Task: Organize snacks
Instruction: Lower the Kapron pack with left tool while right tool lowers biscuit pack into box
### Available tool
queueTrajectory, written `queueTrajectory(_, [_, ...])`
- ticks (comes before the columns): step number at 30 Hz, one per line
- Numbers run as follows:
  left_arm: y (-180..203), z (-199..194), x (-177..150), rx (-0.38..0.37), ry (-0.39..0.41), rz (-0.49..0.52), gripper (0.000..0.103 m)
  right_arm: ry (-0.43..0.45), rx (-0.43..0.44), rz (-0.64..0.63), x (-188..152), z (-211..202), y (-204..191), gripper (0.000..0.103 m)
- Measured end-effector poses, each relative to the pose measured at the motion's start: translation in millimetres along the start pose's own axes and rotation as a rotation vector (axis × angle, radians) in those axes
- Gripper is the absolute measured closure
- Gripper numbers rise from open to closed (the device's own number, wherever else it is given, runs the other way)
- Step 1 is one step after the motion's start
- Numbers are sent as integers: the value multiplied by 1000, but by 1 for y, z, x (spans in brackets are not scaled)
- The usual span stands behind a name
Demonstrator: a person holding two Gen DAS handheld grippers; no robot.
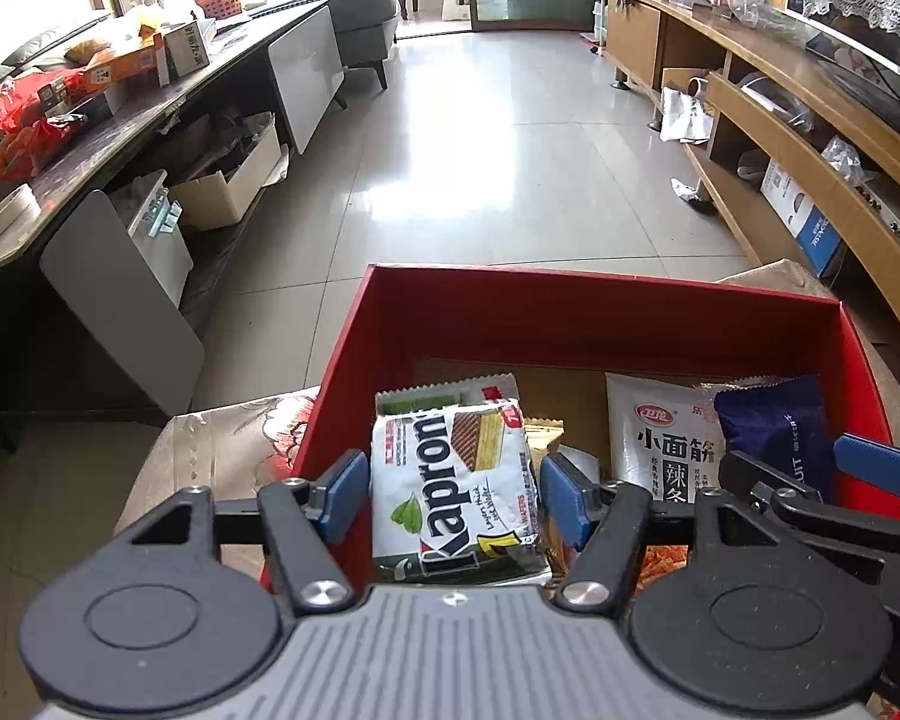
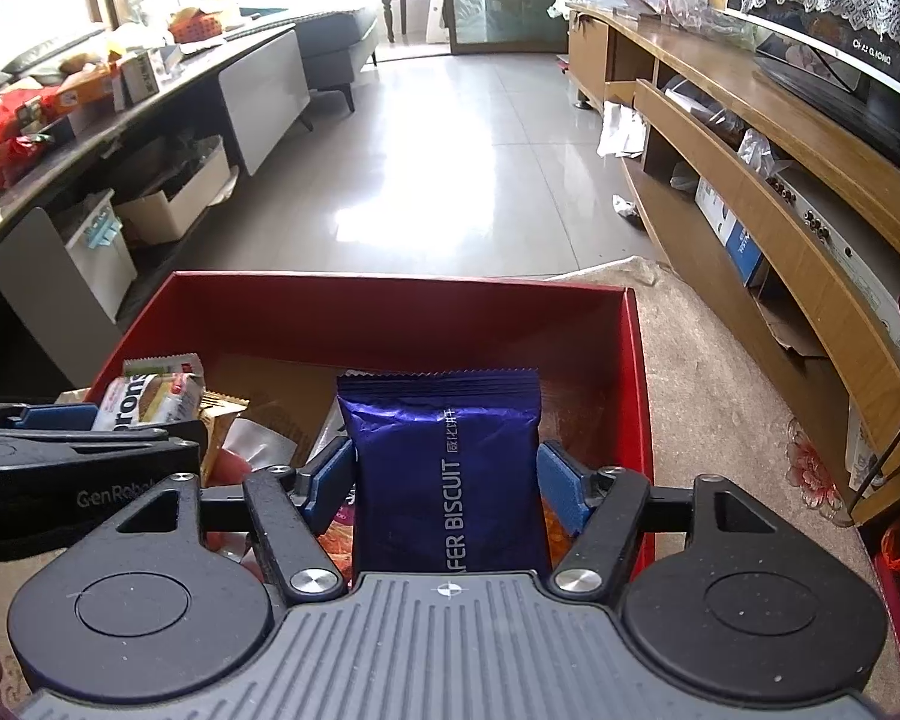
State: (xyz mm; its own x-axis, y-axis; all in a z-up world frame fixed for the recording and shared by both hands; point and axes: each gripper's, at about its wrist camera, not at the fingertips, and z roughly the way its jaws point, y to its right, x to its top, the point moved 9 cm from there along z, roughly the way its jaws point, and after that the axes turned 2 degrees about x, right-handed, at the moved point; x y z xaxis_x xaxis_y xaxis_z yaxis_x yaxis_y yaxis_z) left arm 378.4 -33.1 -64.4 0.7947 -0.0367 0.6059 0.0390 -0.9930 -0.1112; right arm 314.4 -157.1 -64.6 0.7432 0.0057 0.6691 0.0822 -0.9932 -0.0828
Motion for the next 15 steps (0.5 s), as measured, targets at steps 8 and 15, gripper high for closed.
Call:
queueTrajectory(8, [4, -1, 2, 0, 9, 10, 42, 3, -11, 6, 1, 0, 4, 28])
queueTrajectory(15, [6, -1, 3, 0, 12, 16, 37, 11, -22, 17, 1, -2, 9, 27])
